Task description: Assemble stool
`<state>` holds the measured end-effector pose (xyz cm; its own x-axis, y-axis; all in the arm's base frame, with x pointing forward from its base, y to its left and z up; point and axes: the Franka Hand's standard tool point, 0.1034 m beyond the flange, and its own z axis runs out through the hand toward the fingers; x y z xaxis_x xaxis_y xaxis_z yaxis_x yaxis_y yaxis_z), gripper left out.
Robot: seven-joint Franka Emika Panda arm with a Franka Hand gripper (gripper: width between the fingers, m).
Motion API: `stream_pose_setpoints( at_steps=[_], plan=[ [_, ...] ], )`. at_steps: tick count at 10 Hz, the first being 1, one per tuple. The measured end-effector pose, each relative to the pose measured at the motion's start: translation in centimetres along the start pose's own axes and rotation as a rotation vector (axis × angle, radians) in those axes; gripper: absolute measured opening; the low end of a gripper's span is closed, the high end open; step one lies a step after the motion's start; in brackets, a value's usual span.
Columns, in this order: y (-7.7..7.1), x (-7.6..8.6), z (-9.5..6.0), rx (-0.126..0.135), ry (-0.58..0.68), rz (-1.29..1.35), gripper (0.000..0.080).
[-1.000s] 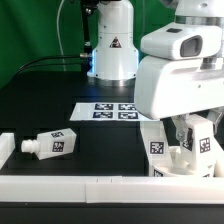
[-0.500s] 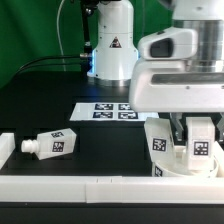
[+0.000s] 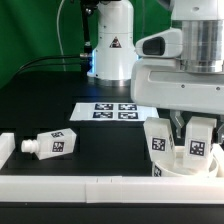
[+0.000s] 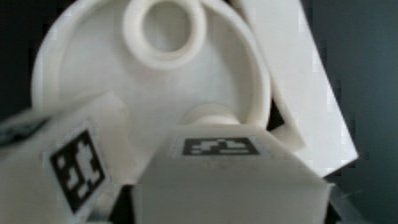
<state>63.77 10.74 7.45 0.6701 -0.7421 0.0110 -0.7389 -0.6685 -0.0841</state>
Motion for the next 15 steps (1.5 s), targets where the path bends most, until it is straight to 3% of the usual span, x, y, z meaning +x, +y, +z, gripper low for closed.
stream_pose_setpoints(
  at_steps=[2,5,8,9,11,12,13,15],
  plan=[
    [-0.1,-0.2,0.1,0.064,0.005,0.272,0.0334],
    [-0.2,-0.4,0.1,0.066,-0.003,0.42,0.0334],
    [-0.9,-0.9,0.4,0.093,-0.049,0.94,0.0334],
    [-1.0,-0.9,0.4,0.099,-0.056,0.994,0.0334],
    [-1.0,-0.9,0.4,0.099,-0.054,0.966,0.0346],
    [-0.8,-1.1,0.5,0.085,-0.057,0.873,0.0521],
    [-0.4,-1.4,0.3,0.049,-0.081,0.76,0.0623],
    [-0.8,-1.6,-2.0,0.041,-0.12,0.404,0.0641]
  ],
)
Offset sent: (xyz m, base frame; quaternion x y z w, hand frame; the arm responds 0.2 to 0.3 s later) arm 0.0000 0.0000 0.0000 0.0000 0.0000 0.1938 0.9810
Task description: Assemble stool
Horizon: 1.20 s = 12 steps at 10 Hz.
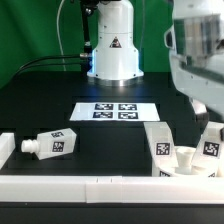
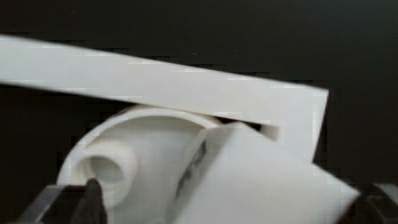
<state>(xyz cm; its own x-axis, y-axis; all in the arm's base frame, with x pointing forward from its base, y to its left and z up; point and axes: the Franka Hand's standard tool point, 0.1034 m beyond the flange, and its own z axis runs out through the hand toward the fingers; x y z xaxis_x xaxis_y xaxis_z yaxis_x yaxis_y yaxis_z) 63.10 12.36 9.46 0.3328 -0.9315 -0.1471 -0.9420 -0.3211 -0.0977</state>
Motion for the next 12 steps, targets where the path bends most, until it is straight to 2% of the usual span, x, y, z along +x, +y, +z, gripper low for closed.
stream_pose_setpoints(
  at_steps=[1,5,7,8,9,10,12],
  plan=[
    [-0.3,-0.5,-0.7,0.009,-0.004,-0.124,0.0648],
    [-0.1,-0.3,-0.5,0.006,0.0,-0.382,0.0649],
    [-0.2,-0.4,-0.5,-0.037,0.039,-0.843,0.0649],
    [0.1,-0.3,-0.4,-0.067,0.042,-1.043,0.0649],
    [0.1,0.2,-0.5,-0.041,0.066,-1.053,0.0649],
    [0.2,0.4,-0.4,-0.055,0.07,-1.123,0.0649],
    [0.2,0.6,-0.4,-0.065,0.072,-1.254,0.0649]
  ],
)
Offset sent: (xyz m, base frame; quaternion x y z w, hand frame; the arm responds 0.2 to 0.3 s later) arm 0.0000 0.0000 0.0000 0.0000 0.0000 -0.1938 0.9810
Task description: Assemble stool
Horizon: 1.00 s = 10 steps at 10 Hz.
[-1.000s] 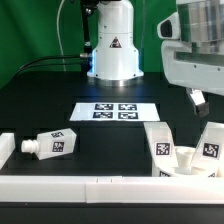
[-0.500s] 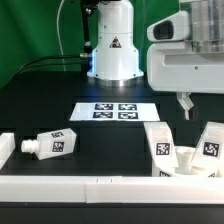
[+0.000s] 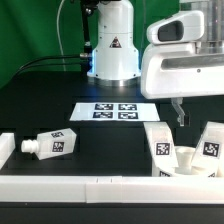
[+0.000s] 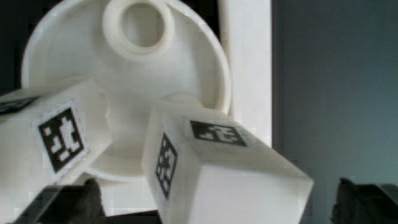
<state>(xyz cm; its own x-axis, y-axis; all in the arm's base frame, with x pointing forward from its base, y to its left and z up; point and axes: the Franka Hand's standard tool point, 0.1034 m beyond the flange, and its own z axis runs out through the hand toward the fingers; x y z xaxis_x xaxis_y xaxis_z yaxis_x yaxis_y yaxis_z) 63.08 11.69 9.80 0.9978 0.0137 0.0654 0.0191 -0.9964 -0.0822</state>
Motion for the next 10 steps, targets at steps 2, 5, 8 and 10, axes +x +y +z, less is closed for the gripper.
stream_pose_setpoints(
  at_steps=[2,5,8,10],
  plan=[
    [-0.1,0.8,-0.7,-0.079,-0.014,-0.477,0.0649],
    [0.3,1.1,-0.6,-0.1,-0.064,-0.778,0.0649],
    [-0.1,1.2,0.6,-0.133,-0.096,-0.955,0.0649],
    [0.5,0.9,2.0,-0.13,-0.108,-0.964,0.0649]
  ],
)
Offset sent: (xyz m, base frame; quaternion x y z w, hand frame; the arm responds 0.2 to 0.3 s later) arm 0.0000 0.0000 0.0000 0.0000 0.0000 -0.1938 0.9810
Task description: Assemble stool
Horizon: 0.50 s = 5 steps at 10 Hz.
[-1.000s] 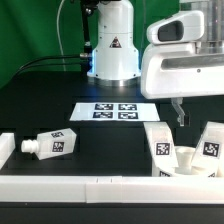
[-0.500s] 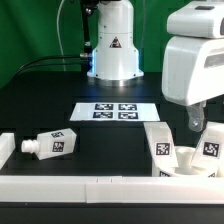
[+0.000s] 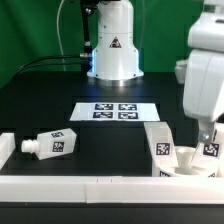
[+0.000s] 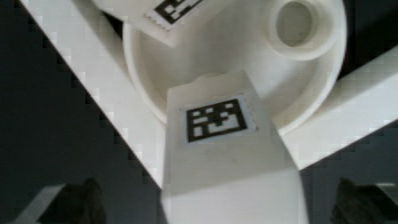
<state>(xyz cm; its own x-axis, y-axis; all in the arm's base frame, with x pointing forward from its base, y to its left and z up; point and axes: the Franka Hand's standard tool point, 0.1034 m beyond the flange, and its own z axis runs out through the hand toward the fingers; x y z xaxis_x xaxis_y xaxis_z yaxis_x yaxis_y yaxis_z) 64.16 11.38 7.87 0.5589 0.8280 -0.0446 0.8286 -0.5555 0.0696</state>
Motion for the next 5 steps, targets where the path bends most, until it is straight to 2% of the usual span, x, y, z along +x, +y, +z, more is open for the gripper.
stream_pose_setpoints(
  at_steps=[1,3,4,5],
  plan=[
    [0.11,-0.29,0.24,-0.002,0.0,0.004,0.0649],
    [0.17,-0.26,0.18,-0.003,0.0,0.022,0.0396],
    [0.21,-0.31,0.2,-0.003,0.0,0.023,0.0396],
    [0.22,-0.33,0.2,-0.002,0.0,0.031,0.0338]
  ],
)
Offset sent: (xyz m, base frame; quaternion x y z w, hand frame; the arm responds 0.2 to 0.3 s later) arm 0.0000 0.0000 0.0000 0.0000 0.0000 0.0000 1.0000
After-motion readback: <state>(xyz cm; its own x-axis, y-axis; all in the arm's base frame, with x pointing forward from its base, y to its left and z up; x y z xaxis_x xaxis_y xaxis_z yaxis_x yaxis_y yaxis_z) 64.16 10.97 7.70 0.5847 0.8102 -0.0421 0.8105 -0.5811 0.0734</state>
